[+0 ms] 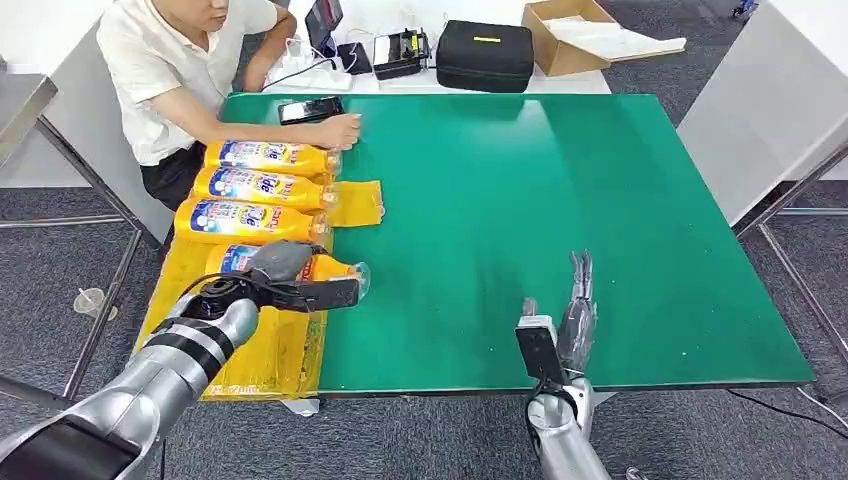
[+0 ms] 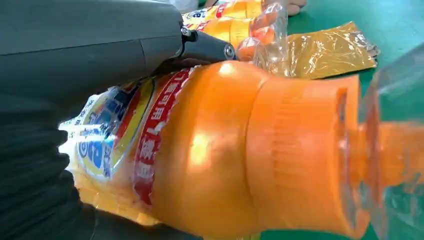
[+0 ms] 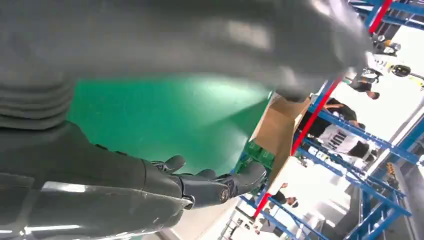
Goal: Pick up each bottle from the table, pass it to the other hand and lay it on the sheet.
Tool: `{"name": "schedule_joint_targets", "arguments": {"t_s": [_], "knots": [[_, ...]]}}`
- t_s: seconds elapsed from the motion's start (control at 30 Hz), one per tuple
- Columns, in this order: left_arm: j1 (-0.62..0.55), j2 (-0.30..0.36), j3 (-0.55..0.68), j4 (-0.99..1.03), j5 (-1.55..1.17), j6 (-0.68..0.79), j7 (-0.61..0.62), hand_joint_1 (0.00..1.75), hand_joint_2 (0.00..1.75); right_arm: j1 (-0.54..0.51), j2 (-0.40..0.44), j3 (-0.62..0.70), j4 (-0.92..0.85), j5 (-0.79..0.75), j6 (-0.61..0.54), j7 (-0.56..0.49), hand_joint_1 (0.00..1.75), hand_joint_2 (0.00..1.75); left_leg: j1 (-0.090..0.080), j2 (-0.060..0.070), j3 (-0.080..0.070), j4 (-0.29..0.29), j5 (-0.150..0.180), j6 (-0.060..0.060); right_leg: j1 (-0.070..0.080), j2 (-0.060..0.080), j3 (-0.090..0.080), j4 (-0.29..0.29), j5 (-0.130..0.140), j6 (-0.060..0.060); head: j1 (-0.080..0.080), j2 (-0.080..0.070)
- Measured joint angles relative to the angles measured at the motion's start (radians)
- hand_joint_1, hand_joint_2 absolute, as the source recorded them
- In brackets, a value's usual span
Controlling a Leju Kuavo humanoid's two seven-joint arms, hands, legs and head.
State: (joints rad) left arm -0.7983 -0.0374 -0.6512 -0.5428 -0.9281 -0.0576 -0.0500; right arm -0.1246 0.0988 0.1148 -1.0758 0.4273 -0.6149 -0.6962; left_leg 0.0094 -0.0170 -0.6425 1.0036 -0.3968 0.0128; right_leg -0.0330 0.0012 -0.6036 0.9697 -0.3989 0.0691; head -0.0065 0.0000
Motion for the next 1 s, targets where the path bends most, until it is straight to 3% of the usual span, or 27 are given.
{"name": "schedule_joint_targets", "arguments": {"t_s": [0.77, 1.0], "knots": [[0.01, 0.004, -0.048, -0.014, 0.023, -0.08, -0.067, 0.0, 0.0, -0.01, -0.016, 0.01, 0.024, 0.036, 0.0, 0.0, 0.0, 1.75, 0.0, -0.001, 0.0, 0.0, 0.0, 0.0, 0.0, 0.0, 0.0, 0.0, 0.0, 0.0, 0.0, 0.0], [0.048, 0.058, -0.061, -0.176, 0.128, -0.058, -0.103, 0.0, 0.0, 0.004, -0.018, 0.006, 0.022, 0.053, 0.0, 0.0, 0.0, 1.75, 0.0, -0.001, 0.0, 0.0, 0.0, 0.0, 0.0, 0.0, 0.0, 0.0, 0.0, 0.0, 0.0, 0.0]]}}
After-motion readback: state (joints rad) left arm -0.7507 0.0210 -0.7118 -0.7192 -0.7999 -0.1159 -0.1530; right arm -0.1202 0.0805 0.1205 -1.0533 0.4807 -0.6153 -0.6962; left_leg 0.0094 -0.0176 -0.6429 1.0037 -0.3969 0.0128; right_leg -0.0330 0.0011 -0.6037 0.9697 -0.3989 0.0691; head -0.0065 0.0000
